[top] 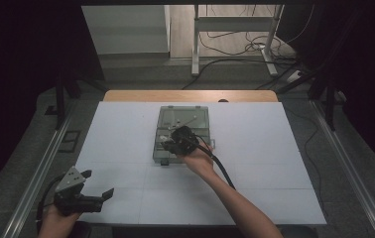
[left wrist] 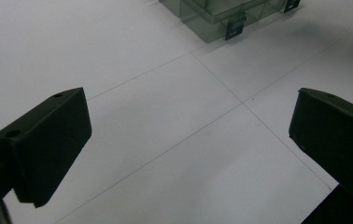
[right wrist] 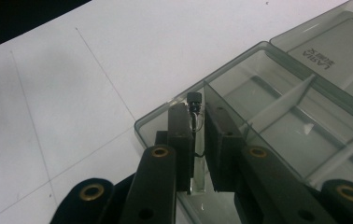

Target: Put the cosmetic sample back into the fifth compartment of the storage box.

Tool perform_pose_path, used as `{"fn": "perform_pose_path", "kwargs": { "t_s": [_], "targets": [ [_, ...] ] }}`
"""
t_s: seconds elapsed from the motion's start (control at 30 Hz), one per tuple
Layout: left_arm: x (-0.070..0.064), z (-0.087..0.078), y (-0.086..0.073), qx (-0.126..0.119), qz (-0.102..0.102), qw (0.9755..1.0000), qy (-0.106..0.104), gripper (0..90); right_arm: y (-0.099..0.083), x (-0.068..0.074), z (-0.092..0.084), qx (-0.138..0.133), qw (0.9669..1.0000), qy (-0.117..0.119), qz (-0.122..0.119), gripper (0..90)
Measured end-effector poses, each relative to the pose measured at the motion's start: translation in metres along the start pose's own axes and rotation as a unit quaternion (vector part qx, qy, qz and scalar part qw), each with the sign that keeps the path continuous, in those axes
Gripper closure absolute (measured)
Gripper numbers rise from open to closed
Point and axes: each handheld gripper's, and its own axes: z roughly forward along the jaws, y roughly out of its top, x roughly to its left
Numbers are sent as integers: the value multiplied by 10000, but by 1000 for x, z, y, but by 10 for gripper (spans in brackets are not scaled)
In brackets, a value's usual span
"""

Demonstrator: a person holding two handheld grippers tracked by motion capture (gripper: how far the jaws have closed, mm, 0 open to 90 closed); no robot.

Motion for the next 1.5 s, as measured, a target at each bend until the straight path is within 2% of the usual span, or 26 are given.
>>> {"fn": "perform_pose_path", "kwargs": {
  "t_s": [0.43, 0.57, 0.77, 1.33, 1.5],
  "targets": [
    [0, 0, 0, 5, 11, 10000, -1, 0, 6, 6, 18, 14, 10000, -5, -31, 804],
    [0, 0, 0, 0, 15, 10000, 1, 0, 5, 8, 22, 42, 9999, -6, -107, 764],
    [0, 0, 0, 6, 14, 10000, 1, 0, 5, 9, 18, 72, 9999, -57, -146, 725],
    [-1, 1, 1, 30, 14, 10000, 31, 0, -4, 11, 0, 110, 9998, 15, -162, 550],
    [-1, 1, 1, 32, 5, 10000, 28, 0, -7, 11, -4, 140, 9998, 15, -171, 532]
  ]
}}
